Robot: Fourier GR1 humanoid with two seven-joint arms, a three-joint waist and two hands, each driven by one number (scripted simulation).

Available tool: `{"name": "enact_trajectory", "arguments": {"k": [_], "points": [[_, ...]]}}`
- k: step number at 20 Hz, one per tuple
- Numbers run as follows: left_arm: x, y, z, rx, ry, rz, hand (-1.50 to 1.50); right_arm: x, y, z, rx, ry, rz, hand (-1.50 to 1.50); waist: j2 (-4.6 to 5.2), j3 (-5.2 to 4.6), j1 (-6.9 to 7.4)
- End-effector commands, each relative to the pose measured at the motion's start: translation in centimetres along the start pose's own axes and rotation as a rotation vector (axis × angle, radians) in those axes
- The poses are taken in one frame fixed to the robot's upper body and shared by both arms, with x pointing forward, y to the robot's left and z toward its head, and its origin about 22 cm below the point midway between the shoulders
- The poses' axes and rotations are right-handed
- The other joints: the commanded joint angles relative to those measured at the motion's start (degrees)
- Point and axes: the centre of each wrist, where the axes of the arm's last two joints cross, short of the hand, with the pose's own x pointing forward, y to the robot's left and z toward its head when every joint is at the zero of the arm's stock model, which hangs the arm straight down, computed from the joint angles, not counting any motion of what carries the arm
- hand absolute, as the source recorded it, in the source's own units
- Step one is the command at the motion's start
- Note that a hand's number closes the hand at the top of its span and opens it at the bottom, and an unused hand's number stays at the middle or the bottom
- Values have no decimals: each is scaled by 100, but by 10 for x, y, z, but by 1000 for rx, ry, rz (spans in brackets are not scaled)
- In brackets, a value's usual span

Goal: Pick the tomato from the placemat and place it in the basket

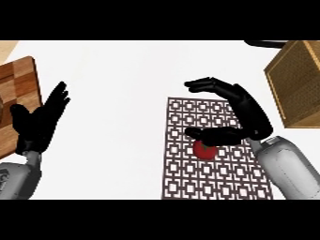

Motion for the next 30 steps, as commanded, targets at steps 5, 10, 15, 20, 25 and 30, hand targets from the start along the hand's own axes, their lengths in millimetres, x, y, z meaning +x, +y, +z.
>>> {"name": "enact_trajectory", "arguments": {"k": [5, 10, 15, 20, 25, 30], "points": [[17, 44, -3, 45, 33, 2, 0, 68, 82, -44, 27, 110, 100, -150, -74, 3, -263], [15, 29, -7, 62, 41, 1, 0, 85, 57, -75, 170, 379, 360, -150, -129, -16, -386], [0, 25, 2, 58, 68, 25, 0, 112, 4, -104, 133, 572, 736, -150, -195, -24, -442], [17, 38, -8, 62, 46, 24, 0, 162, -18, -121, 251, 703, 762, -150, -99, 2, -392], [5, 33, -3, 48, 29, 14, 0, 163, -58, -121, 444, 801, 640, -150, -66, 7, -339], [0, 39, -1, 76, 53, 19, 0, 189, -65, -87, 469, 795, 564, -150, -88, 9, -402]]}}
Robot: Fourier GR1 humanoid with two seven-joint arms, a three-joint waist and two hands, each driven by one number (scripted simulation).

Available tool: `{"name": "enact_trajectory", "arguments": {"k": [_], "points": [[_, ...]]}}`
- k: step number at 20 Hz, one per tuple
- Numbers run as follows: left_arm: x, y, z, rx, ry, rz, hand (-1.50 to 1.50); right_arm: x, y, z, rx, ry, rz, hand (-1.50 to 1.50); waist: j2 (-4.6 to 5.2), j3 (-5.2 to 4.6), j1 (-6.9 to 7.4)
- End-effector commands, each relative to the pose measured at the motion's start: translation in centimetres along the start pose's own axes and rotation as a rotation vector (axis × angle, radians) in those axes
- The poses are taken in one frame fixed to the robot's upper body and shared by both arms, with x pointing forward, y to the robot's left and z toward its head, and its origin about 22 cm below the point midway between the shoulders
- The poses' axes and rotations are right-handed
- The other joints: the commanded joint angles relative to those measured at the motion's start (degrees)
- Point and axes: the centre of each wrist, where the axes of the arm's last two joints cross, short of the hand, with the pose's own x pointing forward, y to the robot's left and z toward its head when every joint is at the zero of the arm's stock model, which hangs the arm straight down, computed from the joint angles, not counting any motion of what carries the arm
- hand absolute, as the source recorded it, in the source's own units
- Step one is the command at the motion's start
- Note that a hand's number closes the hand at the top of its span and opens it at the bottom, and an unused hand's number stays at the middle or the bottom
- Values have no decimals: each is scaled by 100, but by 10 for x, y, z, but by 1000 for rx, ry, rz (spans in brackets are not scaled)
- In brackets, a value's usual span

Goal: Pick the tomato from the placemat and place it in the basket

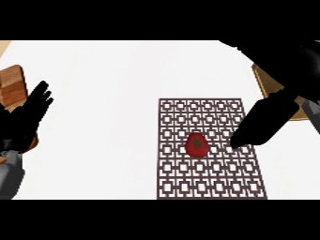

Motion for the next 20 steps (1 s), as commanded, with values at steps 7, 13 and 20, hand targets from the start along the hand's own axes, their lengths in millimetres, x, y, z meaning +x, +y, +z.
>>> {"name": "enact_trajectory", "arguments": {"k": [7, 13, 20], "points": [[10, 3, -9, -7, -17, 3, 0, -53, 1, 69, -58, -6, -122, -150, 39, 8, 31], [15, -4, -2, -23, 4, -6, 0, -93, 64, 64, -26, -20, -149, -150, 56, 14, 86], [1, -10, 18, -17, -23, 0, 0, -91, 129, 52, -125, -51, -188, -150, 44, 11, 115]]}}
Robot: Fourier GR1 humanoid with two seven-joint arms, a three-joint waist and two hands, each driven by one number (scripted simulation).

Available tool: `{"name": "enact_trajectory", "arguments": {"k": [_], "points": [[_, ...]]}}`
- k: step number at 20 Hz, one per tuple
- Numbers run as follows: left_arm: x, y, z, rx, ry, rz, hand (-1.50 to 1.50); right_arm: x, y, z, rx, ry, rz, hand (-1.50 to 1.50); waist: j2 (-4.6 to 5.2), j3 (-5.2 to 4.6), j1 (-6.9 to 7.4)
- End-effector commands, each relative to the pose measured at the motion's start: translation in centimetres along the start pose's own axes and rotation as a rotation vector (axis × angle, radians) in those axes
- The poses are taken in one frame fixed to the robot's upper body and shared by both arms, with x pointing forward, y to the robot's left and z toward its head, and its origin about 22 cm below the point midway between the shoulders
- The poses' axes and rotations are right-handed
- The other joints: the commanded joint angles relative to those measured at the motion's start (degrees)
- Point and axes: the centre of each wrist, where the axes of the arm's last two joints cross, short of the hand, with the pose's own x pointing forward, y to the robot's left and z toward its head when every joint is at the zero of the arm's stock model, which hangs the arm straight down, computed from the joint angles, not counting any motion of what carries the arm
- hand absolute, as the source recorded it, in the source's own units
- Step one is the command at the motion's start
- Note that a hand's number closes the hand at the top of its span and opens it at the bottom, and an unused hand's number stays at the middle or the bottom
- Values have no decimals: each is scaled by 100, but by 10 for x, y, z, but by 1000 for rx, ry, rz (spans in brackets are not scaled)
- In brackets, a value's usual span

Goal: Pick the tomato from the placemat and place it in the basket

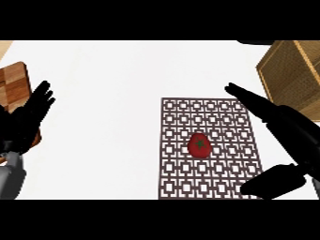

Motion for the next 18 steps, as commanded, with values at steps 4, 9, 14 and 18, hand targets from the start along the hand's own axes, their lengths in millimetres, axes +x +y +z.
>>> {"name": "enact_trajectory", "arguments": {"k": [4, 9, 14, 18], "points": [[-8, -11, -6, 3, -6, 7, 0, -28, 46, -35, -78, -39, -71, -150, 11, -3, 16], [9, -3, -12, -13, 3, 1, 0, -36, 82, -57, -64, -27, -83, -150, 4, -4, 3], [-7, 4, -7, 6, -7, 5, 0, -54, 81, -66, 19, 54, -30, -150, 2, -5, 1], [-3, -11, -6, -6, 2, -6, 0, -47, 102, -61, 59, 71, 14, -150, -4, -4, -14]]}}
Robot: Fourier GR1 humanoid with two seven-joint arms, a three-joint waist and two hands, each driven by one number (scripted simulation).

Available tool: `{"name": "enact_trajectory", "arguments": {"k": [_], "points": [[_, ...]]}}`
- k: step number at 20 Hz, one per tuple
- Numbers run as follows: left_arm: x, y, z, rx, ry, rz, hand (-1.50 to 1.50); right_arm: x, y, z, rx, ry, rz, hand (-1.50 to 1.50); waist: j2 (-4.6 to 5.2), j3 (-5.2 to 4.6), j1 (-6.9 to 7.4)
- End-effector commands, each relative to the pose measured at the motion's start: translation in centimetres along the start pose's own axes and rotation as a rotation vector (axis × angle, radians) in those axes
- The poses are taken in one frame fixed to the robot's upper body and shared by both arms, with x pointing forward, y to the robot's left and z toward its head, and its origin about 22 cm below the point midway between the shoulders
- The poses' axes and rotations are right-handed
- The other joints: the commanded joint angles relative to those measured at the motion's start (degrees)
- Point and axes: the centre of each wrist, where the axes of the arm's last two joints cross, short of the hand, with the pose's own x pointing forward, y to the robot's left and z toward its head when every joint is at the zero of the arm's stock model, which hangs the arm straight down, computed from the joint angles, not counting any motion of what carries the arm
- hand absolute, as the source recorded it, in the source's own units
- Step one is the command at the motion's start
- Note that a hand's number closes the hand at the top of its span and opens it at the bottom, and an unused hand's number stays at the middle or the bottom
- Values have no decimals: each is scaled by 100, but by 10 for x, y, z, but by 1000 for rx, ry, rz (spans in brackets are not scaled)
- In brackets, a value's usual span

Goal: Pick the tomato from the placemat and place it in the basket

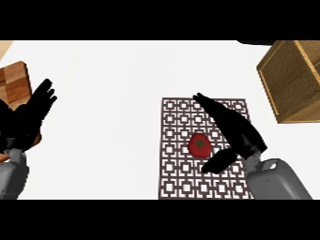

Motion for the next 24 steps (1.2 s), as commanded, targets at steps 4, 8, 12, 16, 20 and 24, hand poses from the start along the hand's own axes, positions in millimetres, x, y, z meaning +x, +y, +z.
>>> {"name": "enact_trajectory", "arguments": {"k": [4, 8, 12, 16, 20, 24], "points": [[3, -17, 10, 6, 5, 4, 0, -13, 12, -12, 40, 26, 47, -150, -6, 0, 1], [9, -5, 5, 11, 2, -14, 0, -31, 10, -2, 20, -12, 10, -150, -5, 0, -10], [-5, 2, 2, -3, 4, 10, 0, -39, -6, 3, 60, -23, -5, -150, -3, -1, -16], [2, 3, -5, 19, 8, 3, 0, -42, 13, 13, 82, -63, -21, -150, -4, -1, -28], [-6, 0, -2, 3, -4, -6, 0, -27, 8, -1, 87, -68, -21, -150, -4, -1, -15], [-10, 7, 1, 5, 2, -3, 0, -21, 34, 12, 55, -30, 39, -150, -6, -1, -24]]}}
